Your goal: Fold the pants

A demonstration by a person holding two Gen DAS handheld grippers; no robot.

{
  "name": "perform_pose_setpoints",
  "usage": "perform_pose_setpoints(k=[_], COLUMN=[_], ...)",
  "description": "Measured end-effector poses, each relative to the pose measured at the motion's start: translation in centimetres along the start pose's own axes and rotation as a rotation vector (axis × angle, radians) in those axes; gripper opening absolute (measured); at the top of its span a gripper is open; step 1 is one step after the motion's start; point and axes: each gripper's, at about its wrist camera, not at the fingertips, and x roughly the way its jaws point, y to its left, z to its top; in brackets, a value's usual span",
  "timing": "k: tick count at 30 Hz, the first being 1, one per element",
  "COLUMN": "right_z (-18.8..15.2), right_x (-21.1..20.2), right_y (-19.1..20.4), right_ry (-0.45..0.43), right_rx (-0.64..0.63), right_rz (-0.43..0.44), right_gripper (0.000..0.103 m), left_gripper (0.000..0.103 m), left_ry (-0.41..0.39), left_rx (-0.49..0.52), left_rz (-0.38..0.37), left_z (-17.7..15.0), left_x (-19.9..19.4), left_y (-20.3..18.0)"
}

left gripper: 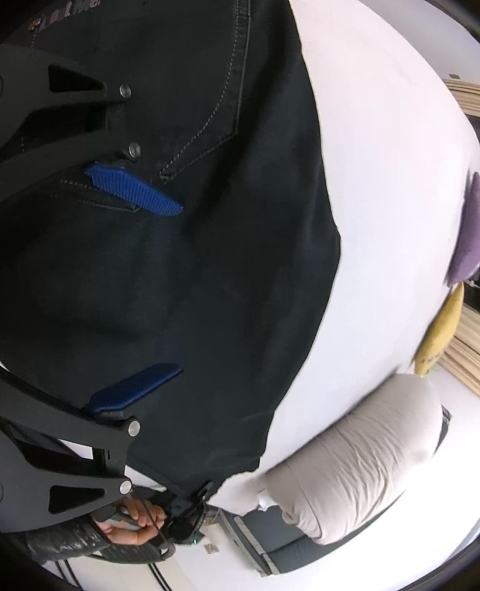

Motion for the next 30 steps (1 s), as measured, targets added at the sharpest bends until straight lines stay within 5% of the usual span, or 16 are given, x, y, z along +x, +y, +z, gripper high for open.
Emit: perform_pose_setpoints(k=[8,17,25,30], right_z=[-1.2,-5.3,-20.4,-26.9], right_x=[0.3,1.1,3.1,5.8], right_y=[4.1,10.1,18.0,17.7], right_ry=[-0.023,-0.018,0.08,0.133], right_rx=[-0.186,-0.537,-1.205,-1.388], right_rz=[-0.079,-0.225,-0.312,-0.388], right_gripper=[0.011,0.011,0.011,0.011], left_gripper=[0.082,0.082,0.082,0.082], left_ry=[-0.01,-0.004,0.04,0.088], left_rx=[0.0,-0.054,-0.175,-0.241], left_rz=[-0.021,-0.059,-0.182,-0.286], left_z=[-0.6,-0.6,0.1,0.5], left_x=[0.5,0.1,0.0,0.9], left_y=[0.6,1.5,2.1,2.1])
